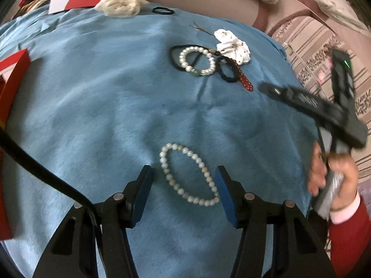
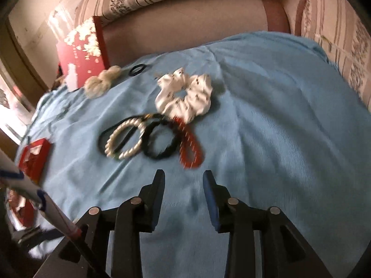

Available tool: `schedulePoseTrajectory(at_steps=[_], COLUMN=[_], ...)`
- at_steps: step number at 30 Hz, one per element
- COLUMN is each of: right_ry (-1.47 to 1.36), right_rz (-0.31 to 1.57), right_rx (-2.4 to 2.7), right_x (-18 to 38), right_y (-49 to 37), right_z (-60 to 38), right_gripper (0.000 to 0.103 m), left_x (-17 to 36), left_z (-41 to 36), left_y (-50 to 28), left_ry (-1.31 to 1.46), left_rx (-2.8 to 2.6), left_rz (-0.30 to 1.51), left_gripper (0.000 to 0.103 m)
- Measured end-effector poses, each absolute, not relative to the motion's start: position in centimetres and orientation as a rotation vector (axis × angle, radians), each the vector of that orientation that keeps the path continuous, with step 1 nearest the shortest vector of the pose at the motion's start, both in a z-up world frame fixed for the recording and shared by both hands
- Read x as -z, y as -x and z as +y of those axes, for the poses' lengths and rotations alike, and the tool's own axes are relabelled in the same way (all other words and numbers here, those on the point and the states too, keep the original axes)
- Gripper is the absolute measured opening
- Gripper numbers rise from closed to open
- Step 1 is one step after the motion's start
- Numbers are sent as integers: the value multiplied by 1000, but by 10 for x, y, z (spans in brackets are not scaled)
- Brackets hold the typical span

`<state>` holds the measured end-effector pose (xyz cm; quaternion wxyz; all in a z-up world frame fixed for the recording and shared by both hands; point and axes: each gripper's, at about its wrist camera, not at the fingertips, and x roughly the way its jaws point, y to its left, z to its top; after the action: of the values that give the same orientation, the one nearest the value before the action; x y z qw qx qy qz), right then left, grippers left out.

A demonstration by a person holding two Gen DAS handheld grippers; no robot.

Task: Organize jewelry
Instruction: 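Grasp the pearl bracelet with the left gripper while the right grasps the red bead bracelet, then carry both bracelets into the tray and open both grippers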

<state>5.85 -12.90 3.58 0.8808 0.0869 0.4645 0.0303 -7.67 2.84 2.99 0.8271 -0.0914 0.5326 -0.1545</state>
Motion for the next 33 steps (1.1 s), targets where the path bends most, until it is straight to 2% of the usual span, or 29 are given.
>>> schedulePoseTrajectory(at_steps=[2, 4, 6, 10, 23, 33], right_ry=[-159, -149, -112, -150, -160, -117], right_rz=[977, 1002, 1021, 1006, 916, 865], right_rx=[-56, -68, -58, -79, -173, -323], right_x=[-30, -20, -10, -16, -80, -125], right_y=[-72, -83, -86, -78, 12, 44], right_z=[-126, -123, -119, -124, -113, -51], right_gripper=[37, 36, 21, 8, 8, 8], left_x=[-28, -24, -24, -32, -102, -134], left_z=[22, 17, 19, 28, 97, 197], left_y=[76, 78, 78, 85, 142, 175], left_ry=[155, 126, 138, 187, 279, 352], left_rx=[336, 351, 360, 361, 285, 120], left_rz=[1125, 1123, 1118, 1119, 989, 925], left_gripper=[25, 5, 5, 5, 5, 5])
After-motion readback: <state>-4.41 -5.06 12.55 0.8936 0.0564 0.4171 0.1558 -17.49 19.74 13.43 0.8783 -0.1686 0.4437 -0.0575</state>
